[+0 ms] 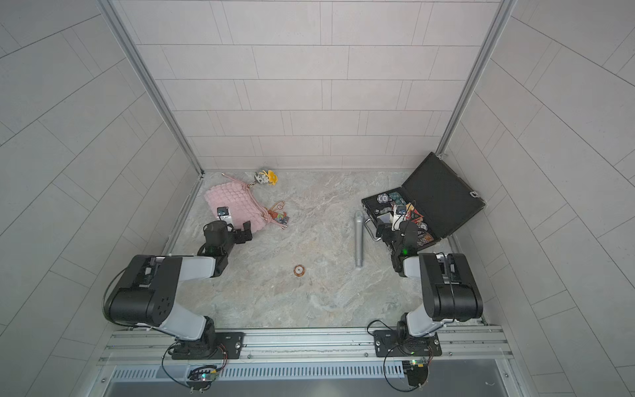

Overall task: Remove the decoration from the bag
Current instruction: Pick up the bag from the center of the board.

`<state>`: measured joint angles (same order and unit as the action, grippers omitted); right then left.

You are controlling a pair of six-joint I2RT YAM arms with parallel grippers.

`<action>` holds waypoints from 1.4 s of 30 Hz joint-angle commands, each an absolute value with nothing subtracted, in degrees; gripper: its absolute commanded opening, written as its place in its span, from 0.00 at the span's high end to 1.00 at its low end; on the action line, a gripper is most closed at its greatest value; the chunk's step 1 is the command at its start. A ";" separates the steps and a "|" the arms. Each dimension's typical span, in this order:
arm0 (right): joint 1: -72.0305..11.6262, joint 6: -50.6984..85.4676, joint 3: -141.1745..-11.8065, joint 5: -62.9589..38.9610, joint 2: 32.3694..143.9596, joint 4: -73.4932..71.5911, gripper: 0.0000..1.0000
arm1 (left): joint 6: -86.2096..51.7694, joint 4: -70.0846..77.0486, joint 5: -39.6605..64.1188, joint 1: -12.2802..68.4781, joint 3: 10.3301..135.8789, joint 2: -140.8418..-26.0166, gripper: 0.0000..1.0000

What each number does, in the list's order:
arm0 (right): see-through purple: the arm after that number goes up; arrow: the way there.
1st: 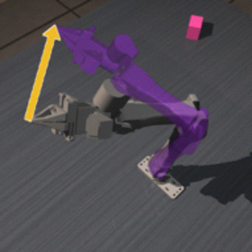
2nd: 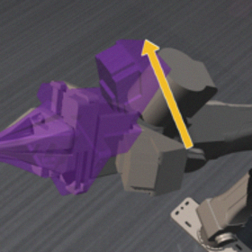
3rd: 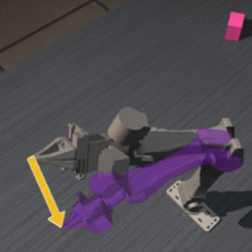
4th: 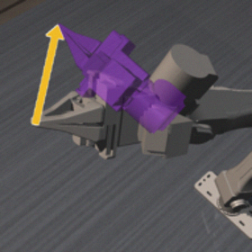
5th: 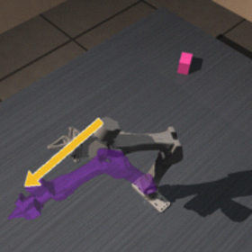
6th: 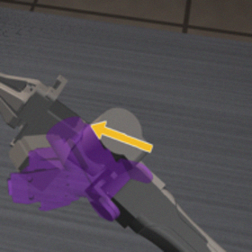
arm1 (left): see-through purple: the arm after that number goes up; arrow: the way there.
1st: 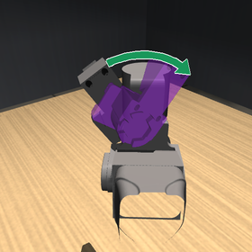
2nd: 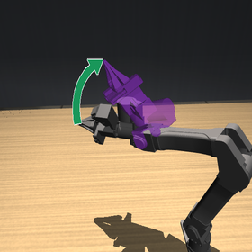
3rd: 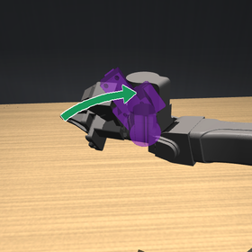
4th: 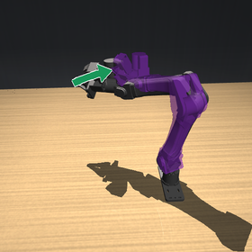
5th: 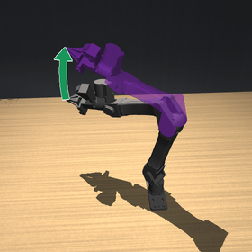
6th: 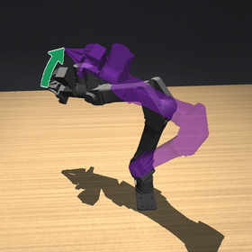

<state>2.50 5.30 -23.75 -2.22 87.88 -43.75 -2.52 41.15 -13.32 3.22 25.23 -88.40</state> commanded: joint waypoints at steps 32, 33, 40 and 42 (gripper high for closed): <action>-4.54 8.48 -33.35 -14.28 58.52 -2.28 0.00 | -18.88 -28.14 -11.93 6.71 61.88 -76.86 0.00; -5.38 8.26 -34.05 -14.09 58.38 -0.48 0.00 | -19.02 -29.62 -12.03 7.46 63.74 -78.41 0.00; -9.15 7.79 -37.27 -14.11 61.16 4.48 0.00 | -20.45 -37.30 -17.56 11.36 75.86 -92.15 0.00; -9.48 7.20 -38.01 -13.97 62.47 4.92 0.00 | -21.77 -41.79 -20.03 12.20 81.09 -97.89 0.00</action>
